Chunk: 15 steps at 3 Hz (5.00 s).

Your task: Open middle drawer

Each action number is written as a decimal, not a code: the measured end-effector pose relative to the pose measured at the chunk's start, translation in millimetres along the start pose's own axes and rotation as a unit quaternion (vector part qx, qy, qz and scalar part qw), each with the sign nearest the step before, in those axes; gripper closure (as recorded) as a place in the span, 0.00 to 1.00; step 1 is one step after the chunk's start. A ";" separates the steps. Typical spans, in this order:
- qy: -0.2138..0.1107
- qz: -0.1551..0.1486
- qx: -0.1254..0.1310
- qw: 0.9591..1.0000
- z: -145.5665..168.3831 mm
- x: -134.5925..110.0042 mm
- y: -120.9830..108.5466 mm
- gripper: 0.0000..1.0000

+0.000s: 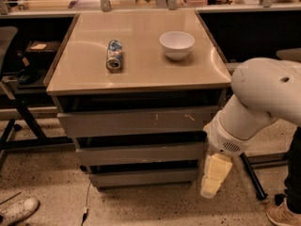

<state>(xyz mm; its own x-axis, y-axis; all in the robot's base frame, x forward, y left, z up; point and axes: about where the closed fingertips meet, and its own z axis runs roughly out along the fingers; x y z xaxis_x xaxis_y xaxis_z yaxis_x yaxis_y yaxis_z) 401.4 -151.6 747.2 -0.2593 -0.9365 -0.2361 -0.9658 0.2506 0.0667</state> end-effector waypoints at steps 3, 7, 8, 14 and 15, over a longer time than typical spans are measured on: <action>-0.010 0.009 -0.004 1.000 126.0 -20.1 -25.0 0.00; -0.016 0.038 0.035 0.999 242.4 -31.8 -128.1 0.00; -0.025 0.041 0.031 0.998 247.5 -30.9 -126.8 0.00; -0.017 0.111 0.116 0.987 331.9 -17.2 -200.5 0.00; -0.005 0.093 0.087 0.992 360.1 -18.8 -198.6 0.00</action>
Offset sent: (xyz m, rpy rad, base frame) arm 0.0552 0.0666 -0.1846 0.0063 -0.0040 -0.0258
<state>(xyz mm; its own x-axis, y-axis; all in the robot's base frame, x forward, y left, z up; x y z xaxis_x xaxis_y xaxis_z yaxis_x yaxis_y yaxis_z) 597.0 -95.4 389.2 -0.4322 -0.8680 -0.2448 -0.8870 0.4581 -0.0583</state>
